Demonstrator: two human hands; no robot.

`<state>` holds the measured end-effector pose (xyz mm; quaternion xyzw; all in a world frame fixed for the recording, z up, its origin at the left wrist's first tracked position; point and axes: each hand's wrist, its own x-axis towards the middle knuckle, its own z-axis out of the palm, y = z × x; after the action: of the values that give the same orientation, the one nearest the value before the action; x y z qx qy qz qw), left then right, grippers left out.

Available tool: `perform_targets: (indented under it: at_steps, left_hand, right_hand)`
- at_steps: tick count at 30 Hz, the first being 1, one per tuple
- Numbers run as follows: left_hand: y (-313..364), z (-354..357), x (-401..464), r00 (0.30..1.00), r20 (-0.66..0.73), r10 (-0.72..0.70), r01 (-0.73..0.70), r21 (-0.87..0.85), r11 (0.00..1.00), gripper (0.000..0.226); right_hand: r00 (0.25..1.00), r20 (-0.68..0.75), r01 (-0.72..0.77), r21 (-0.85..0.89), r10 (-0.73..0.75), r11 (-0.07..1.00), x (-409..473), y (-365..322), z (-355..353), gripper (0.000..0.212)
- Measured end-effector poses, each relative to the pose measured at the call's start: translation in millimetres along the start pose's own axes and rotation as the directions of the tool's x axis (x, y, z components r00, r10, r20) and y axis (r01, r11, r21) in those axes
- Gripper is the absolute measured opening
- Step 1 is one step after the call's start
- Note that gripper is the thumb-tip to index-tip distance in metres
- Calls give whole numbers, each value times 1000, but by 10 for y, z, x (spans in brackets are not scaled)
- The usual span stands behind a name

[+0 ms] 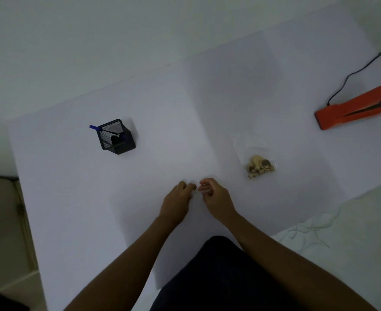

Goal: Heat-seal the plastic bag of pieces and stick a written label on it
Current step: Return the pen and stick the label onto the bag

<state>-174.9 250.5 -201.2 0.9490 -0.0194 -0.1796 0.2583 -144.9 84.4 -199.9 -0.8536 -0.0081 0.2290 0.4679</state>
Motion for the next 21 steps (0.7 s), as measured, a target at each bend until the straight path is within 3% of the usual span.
perform_targets:
  at_steps: [3, 7, 10, 14, 21]
  left_hand:
    - [-4, 15, 1, 1000, 3, -5, 5, -4, 1000, 32]
    - [-13, 5, 2, 1000, 15, 24, -25, 63, 998, 6]
    - [-11, 0, 1, 1000, -11, -2, 2, 13, 1000, 8]
    - [32, -20, -3, 999, -32, 0, -1, -30, 1000, 29]
    - [27, -66, 21, 997, -69, 34, -32, 24, 999, 5]
  right_hand:
    - [999, 46, -12, -25, 13, 1000, -3, 7, 27, 27]
    - [998, 54, -23, -32, 25, 999, 13, -7, 29, 30]
    - [998, 54, -24, -31, 26, 999, 18, -4, 23, 31]
    - [999, 52, -13, -51, 16, 999, 30, 11, 24, 31]
    - [999, 35, -26, -71, 28, 997, 5, 17, 8, 28]
